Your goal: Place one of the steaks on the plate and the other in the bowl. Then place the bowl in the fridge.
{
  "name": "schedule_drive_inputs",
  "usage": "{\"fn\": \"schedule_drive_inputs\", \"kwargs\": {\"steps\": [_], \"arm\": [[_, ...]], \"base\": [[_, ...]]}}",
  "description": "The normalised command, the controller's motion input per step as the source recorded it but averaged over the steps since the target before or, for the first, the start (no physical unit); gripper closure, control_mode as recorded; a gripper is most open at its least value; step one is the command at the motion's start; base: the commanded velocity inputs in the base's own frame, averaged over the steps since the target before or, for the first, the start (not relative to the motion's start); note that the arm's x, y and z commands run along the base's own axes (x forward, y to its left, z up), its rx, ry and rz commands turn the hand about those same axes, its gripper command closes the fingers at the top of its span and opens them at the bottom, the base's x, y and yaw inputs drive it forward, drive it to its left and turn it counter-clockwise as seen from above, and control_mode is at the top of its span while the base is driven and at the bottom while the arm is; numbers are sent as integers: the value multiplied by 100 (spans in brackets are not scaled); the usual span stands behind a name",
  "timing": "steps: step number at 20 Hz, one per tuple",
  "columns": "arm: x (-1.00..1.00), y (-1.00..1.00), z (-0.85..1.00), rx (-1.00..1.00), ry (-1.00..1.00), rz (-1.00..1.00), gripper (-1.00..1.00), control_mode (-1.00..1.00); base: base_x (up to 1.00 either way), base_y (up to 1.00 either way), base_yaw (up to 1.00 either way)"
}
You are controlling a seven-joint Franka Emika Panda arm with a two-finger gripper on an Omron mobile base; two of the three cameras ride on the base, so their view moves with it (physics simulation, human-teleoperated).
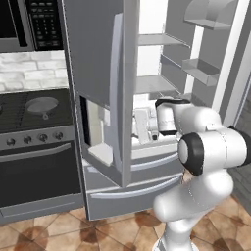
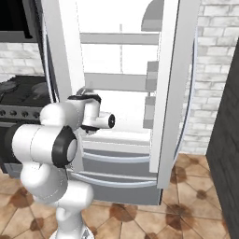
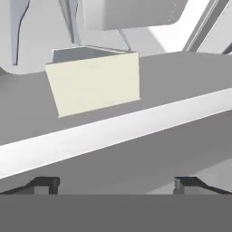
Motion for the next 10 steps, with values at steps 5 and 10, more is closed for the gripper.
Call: {"fn": "schedule_drive_inputs", "kwargs": {"steps": [5,10], "arm": [[-40,100,7,-7,0,15,-100,-100],[-21,100,9,-3,0,6,-100,-100]], "base": [[0,0,0],[0,0,0]]}}
